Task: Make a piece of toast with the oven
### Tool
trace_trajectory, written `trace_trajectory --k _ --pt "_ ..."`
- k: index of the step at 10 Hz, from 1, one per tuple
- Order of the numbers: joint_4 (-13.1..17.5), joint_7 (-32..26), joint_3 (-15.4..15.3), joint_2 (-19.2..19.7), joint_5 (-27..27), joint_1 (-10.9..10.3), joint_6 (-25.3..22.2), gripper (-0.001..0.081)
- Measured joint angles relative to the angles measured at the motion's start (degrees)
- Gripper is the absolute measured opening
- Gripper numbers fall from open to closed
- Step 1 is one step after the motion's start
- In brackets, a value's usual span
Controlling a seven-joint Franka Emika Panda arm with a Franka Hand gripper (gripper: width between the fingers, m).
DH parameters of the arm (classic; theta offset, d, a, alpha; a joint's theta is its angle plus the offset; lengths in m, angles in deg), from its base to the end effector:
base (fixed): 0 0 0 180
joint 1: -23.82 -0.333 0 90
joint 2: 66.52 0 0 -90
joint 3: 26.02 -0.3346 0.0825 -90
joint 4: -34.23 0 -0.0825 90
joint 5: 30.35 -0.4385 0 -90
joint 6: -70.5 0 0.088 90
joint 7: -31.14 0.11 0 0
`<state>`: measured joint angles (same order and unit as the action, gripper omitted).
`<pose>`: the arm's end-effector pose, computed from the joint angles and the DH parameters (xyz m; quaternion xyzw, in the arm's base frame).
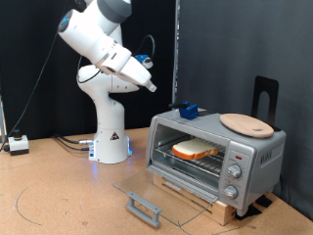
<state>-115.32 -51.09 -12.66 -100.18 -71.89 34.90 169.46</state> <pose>0.3685 -0.0962 0.4332 -0.8293 -0.3643 -0.2214 0.3613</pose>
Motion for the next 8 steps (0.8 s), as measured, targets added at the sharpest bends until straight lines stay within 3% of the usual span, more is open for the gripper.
trace_trajectory --k 5,6,8 --pt "5.8 -3.4 6.5 6.6 4.0 1.6 -1.1 0.0809" --pt "5.7 -3.3 6.4 6.5 4.0 1.6 -1.1 0.0809" --pt "4.2 7.9 3.8 5.6 2.7 2.1 3.5 0.0809"
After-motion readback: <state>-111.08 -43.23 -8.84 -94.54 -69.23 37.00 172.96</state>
